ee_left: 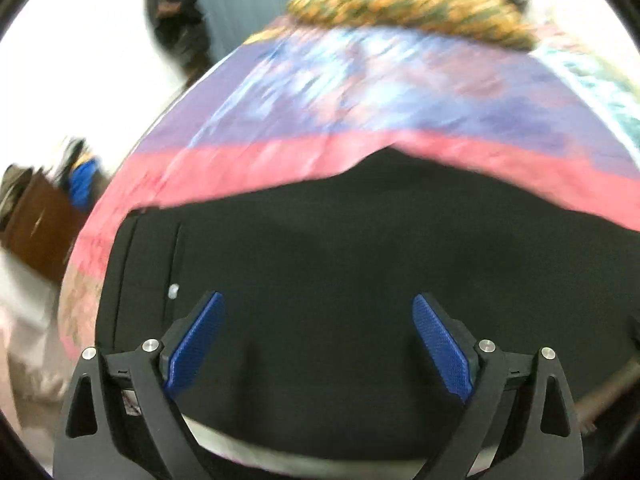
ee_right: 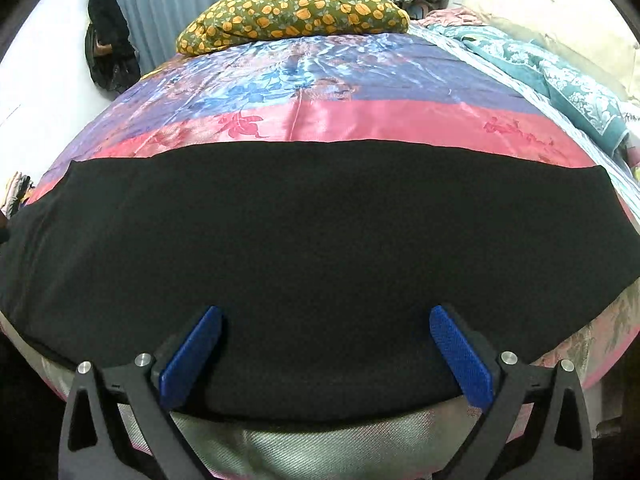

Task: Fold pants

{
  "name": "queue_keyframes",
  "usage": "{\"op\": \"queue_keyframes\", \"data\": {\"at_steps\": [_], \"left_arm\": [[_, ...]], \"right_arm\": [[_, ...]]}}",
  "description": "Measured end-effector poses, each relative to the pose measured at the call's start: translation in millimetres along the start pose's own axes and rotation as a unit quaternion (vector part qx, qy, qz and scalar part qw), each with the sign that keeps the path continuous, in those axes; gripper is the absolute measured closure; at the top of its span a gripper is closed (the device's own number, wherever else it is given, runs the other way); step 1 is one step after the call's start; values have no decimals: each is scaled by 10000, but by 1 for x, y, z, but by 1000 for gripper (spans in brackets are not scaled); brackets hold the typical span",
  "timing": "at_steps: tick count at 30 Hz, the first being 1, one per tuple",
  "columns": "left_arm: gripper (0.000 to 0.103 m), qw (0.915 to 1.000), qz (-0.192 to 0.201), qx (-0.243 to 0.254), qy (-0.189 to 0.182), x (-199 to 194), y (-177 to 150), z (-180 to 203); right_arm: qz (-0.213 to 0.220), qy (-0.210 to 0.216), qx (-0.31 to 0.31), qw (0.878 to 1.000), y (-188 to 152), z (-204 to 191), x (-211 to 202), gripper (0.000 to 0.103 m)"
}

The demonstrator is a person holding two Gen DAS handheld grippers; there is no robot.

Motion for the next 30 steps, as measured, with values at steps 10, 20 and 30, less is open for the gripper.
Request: {"op": "queue_keyframes", "data": {"at_steps": [10, 20, 30], "left_arm": [[5, 9977, -362, -504, 268, 17, -34, -30], [5, 9963, 344, 476, -630, -38, -16, 82], [1, 9920, -255, 837, -915, -3, -55, 103]], "right_arm": [[77, -129, -126, 9998, -1, -5, 1, 0], [54, -250, -116, 9996, 0, -6, 3, 0], [77, -236, -181, 9995, -1, -5, 2, 0]]}}
Point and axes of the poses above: each gripper's, at about its wrist camera, not at the fingertips, and x roughly the way its jaws point, z to its right, y to its top, the point moved 5 cm from there along x, roughly the way its jaws point, and after that the axes turned 1 degree about -y, right-handed, at the moved point
